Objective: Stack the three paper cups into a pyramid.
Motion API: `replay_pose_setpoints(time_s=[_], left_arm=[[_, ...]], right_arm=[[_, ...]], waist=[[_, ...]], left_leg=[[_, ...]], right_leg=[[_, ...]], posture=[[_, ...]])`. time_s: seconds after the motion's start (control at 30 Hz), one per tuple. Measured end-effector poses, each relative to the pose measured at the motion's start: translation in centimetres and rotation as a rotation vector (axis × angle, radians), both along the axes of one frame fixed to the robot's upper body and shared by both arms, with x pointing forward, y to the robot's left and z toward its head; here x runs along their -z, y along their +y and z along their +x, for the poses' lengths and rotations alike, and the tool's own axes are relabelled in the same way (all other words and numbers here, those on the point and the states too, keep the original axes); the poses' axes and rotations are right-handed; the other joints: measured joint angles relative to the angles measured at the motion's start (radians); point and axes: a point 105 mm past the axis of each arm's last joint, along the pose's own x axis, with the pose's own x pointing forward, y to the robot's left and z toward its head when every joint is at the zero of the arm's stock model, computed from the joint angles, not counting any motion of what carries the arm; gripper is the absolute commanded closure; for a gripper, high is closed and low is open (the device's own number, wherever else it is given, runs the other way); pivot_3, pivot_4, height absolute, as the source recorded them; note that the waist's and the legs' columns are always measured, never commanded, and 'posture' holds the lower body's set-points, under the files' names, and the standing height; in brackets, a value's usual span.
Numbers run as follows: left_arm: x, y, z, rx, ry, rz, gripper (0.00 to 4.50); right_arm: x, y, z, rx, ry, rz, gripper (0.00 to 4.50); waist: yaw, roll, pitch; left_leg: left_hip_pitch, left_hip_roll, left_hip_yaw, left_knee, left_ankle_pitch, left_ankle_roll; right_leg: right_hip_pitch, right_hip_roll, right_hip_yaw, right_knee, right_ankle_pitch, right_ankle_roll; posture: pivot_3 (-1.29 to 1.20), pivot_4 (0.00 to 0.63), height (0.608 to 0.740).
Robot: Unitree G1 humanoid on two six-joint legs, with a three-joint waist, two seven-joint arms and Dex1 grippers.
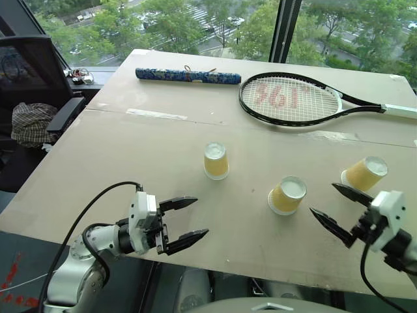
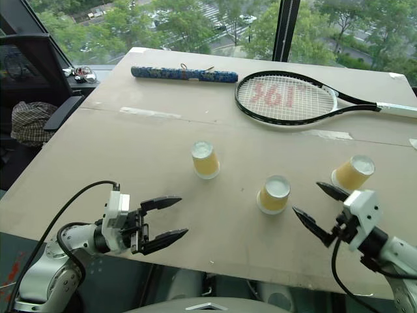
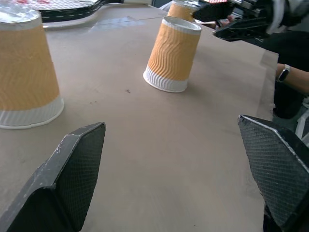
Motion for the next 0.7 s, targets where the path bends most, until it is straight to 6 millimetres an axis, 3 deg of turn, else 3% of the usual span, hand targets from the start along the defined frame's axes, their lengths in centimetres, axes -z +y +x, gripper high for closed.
replay_pose_setpoints(time_s=[0.23,0.6,0.7], left_arm=[[-1.6,-1.2,0.2,0.021,-0.049,0.003,0.0],[-2.3,-1.6,0.6,-0.012,-0.042,0.025,0.0],[-2.5,-1.7,0.6,-0.011,-0.047,0.024,0.0]], right_arm=[[0.0,3.6,1.8,-0.104,0.053,0.052,0.14],[1.0,4.7,3.3,-0.131,0.097,0.046,0.14],[1.4,4.9,3.4,-0.142,0.109,0.047,1.03]], waist=[[-0.001,0.0,0.0],[0.0,0.0,0.0],[-0.001,0.0,0.0]], left_leg=[[0.0,0.0,-0.001,0.0,0.0,0.0],[-0.001,-0.001,-0.001,0.0,0.0,0.0],[-0.001,-0.001,-0.001,0.0,0.0,0.0]], right_leg=[[0.0,0.001,-0.001,0.0,0.003,0.0],[0.0,0.003,-0.001,0.0,0.003,0.001],[0.0,0.003,-0.001,0.0,0.003,0.001]], posture=[[0.0,0.15,0.74],[0.0,0.15,0.74],[0.0,0.15,0.74]])
